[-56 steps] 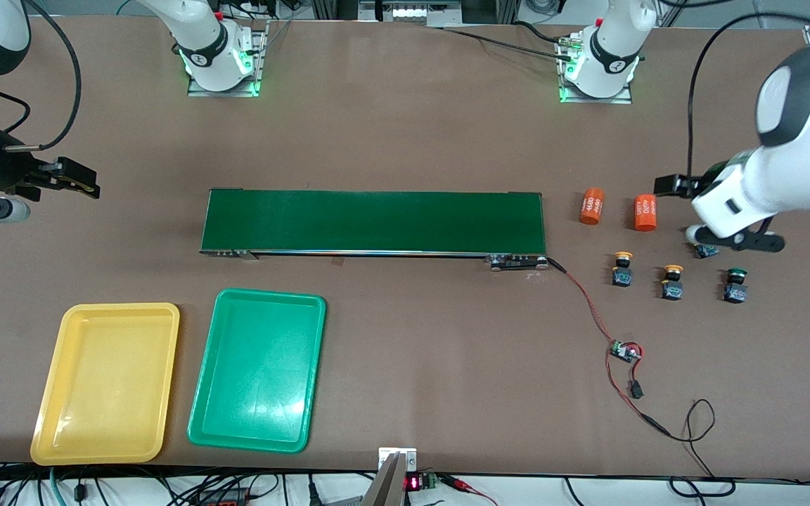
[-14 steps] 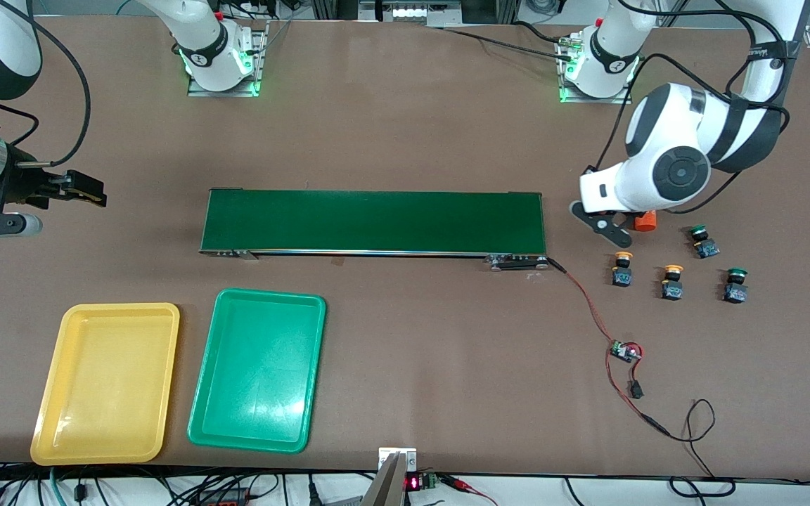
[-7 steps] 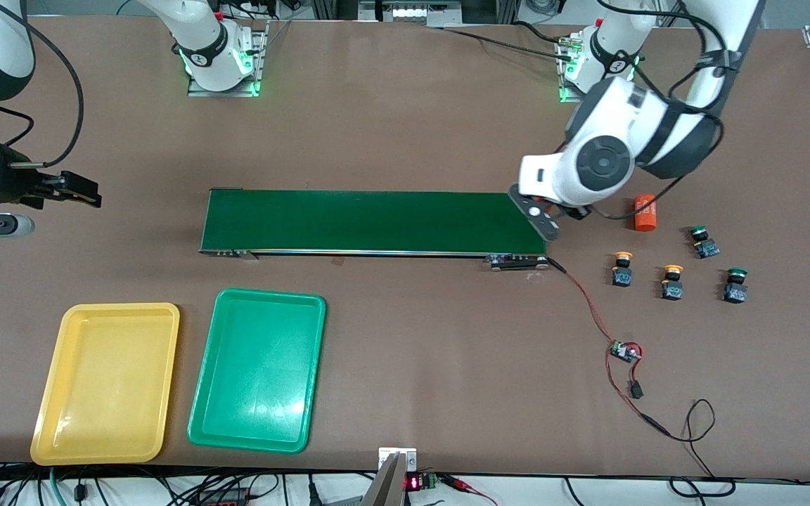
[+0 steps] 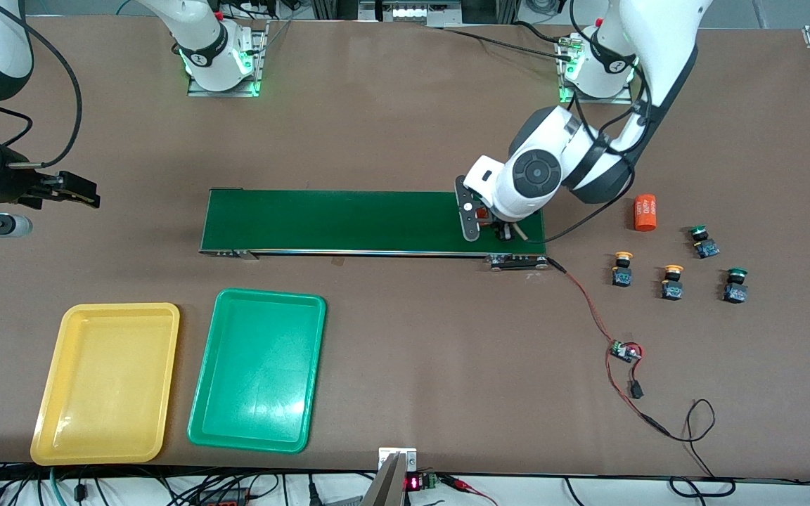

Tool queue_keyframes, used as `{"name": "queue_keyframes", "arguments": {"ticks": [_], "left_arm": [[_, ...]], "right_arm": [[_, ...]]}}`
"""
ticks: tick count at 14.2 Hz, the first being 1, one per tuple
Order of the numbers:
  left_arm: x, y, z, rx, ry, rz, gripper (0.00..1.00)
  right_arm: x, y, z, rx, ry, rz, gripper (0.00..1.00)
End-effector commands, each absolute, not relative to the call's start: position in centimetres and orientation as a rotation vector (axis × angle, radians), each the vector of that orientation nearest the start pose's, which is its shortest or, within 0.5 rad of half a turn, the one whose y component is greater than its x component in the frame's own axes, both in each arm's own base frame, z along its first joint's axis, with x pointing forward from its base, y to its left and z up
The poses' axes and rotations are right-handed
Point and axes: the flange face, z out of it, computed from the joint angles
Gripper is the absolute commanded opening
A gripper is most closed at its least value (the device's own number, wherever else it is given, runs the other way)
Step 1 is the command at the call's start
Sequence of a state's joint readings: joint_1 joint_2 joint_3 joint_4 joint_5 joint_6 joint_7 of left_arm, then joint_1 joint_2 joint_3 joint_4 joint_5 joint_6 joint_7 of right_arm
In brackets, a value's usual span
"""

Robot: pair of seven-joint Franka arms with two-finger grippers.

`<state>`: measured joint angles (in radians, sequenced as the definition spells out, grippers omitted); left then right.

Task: Sort buttons by color to trays
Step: 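Carry the cylinder onto the green belt and open the left gripper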

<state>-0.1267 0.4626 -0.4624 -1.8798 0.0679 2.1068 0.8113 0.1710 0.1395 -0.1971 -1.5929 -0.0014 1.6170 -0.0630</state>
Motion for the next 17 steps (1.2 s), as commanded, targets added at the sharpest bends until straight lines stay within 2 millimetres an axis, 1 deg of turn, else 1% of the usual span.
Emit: {"name": "queue_keyframes", "arguments": {"ticks": [1,2,4,5,6,7,8,10,11,12,13,14,15,16,17], "left_arm": [[51.9,-33.4,27.1,-2.361,2.259,0.28,0.22],[51.3,-34.0,26.8,-2.313,2.276,0.296,0.23],[51.3,-33.8,26.1,-2.218,2.28,0.315,0.27],[51.5,-33.6,25.8,-2.21,2.275,0.323,0.31],[51.6,-33.2,25.2,-2.218,2.272,0.338,0.45],[51.5,-33.2,25.0,-2.218,2.273,0.349,0.7],[51.1,-33.4,25.0,-2.204,2.279,0.376,1.0],[51.5,-33.2,25.9,-2.214,2.258,0.389,1.0],[51.9,-32.7,26.6,-2.226,2.237,0.413,1.0],[52.7,-32.3,27.9,-2.237,2.217,0.439,1.0],[53.6,-32.0,29.7,-2.266,2.167,0.483,1.0],[54.3,-31.3,31.6,-2.333,2.056,0.551,1.0],[55.4,-29.8,33.2,-2.419,1.922,0.592,1.0],[56.4,-28.3,34.1,-2.495,1.803,0.604,1.0],[57.6,-25.9,35.3,-2.594,1.635,0.594,1.0]], "right_arm": [[59.7,-1.2,54.0,-3.143,-0.061,0.172,1.0],[59.7,-1.2,54.2,-3.144,-0.061,0.165,1.0],[59.7,-1.2,54.1,-3.143,-0.061,0.163,1.0],[59.7,-1.2,54.1,-3.143,-0.061,0.163,1.0],[59.7,-1.3,54.1,-3.143,-0.056,0.163,1.0],[59.7,-1.3,54.1,-3.143,-0.056,0.163,1.0],[59.8,-1.3,54.1,-3.143,-0.056,0.16,1.0],[59.8,-1.4,54.0,-3.143,-0.054,0.163,1.0],[59.8,-1.4,54.0,-3.143,-0.054,0.163,1.0],[59.8,-1.4,54.0,-3.141,-0.053,0.162,1.0],[59.9,-1.4,54.2,-3.135,-0.052,0.147,1.0],[59.9,-1.3,54.1,-3.131,-0.051,0.144,1.0],[59.9,-1.3,54.1,-3.131,-0.051,0.142,1.0],[59.9,-1.3,54.1,-3.131,-0.051,0.141,1.0],[59.9,-1.3,54.1,-3.131,-0.051,0.141,1.0]]}}
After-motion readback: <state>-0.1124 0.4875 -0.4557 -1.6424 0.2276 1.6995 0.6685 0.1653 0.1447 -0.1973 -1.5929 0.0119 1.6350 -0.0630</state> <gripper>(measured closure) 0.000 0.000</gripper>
